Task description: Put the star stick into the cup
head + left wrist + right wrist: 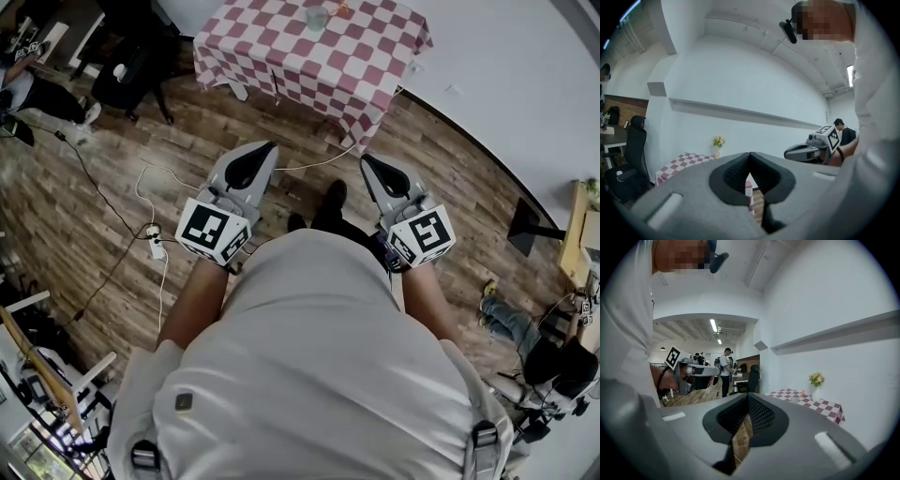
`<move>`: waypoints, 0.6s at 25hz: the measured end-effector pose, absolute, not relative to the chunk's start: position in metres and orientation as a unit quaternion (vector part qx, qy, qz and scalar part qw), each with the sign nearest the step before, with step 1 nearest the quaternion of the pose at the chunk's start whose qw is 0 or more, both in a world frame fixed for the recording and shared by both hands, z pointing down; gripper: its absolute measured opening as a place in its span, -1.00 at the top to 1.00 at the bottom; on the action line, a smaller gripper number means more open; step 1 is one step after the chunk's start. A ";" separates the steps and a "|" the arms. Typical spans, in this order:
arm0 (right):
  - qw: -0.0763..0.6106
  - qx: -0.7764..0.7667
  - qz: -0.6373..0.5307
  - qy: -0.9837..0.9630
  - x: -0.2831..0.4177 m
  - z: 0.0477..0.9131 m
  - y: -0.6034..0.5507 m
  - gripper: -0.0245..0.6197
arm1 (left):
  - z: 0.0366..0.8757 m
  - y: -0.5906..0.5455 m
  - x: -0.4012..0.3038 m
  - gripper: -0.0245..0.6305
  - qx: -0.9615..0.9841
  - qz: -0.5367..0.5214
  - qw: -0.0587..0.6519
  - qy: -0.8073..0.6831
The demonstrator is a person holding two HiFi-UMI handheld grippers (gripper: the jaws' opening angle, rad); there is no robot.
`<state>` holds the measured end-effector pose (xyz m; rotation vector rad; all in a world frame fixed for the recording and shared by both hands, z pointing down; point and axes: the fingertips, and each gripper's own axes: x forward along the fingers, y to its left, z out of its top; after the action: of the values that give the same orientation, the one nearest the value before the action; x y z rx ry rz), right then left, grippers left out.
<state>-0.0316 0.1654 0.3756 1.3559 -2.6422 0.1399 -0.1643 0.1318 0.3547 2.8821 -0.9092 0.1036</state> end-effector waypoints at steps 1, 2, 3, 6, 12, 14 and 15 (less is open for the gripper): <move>0.082 0.456 0.047 -0.885 -0.031 0.375 0.166 0.89 | 0.354 0.132 -0.165 0.92 0.951 0.033 0.059 -0.301; 0.080 0.457 0.047 -0.885 -0.030 0.375 0.167 0.89 | 0.354 0.132 -0.165 0.92 0.951 0.032 0.060 -0.301; 0.079 0.457 0.047 -0.885 -0.031 0.375 0.168 0.89 | 0.353 0.133 -0.165 0.92 0.951 0.031 0.061 -0.302; 0.079 0.455 0.042 -0.886 -0.033 0.374 0.169 0.89 | 0.353 0.134 -0.166 0.92 0.951 0.031 0.058 -0.302; 0.076 0.456 0.036 -0.886 -0.033 0.370 0.167 0.89 | 0.354 0.132 -0.165 0.92 0.951 0.031 0.061 -0.301; 0.077 0.455 0.036 -0.886 -0.032 0.370 0.167 0.89 | 0.354 0.131 -0.165 0.92 0.951 0.031 0.061 -0.301; 0.077 0.455 0.036 -0.886 -0.032 0.369 0.166 0.89 | 0.354 0.131 -0.164 0.92 0.951 0.031 0.061 -0.301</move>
<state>-0.0321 0.1665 0.3695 1.3632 -2.6561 0.1071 -0.1642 0.1311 0.3542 2.8771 -0.9113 0.0936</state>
